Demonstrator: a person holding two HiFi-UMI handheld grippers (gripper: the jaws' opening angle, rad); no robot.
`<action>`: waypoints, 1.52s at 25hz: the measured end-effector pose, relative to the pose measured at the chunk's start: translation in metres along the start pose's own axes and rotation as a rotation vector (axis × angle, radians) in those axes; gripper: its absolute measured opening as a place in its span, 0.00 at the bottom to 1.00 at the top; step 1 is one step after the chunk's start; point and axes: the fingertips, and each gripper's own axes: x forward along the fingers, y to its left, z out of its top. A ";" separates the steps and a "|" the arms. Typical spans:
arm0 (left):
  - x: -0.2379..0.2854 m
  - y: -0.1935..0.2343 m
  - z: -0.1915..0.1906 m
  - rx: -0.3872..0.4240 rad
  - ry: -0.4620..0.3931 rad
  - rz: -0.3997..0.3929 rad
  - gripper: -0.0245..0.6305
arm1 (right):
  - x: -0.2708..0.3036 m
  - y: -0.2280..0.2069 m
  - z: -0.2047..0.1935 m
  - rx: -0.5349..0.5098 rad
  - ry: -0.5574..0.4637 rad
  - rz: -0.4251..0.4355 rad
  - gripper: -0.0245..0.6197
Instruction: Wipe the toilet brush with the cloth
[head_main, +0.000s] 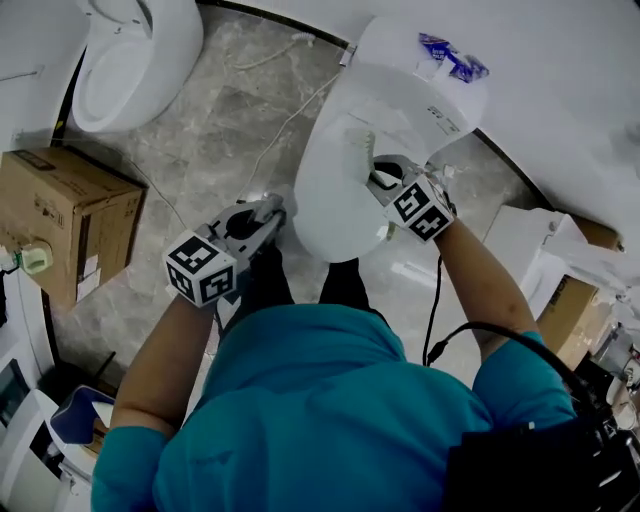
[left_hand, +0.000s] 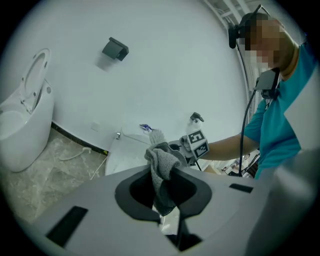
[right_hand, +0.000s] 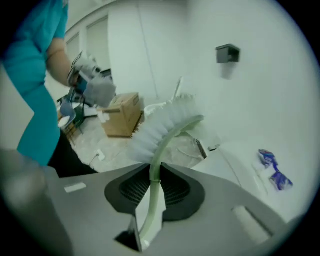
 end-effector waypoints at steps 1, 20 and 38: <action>0.000 -0.008 0.012 0.016 -0.012 -0.009 0.10 | -0.019 -0.012 0.020 0.074 -0.065 -0.029 0.14; 0.008 -0.243 0.347 0.835 -0.249 -0.098 0.10 | -0.397 -0.102 0.292 0.396 -0.859 -0.339 0.14; 0.025 -0.334 0.464 1.490 -0.255 0.306 0.10 | -0.512 -0.119 0.364 0.475 -1.108 -0.359 0.14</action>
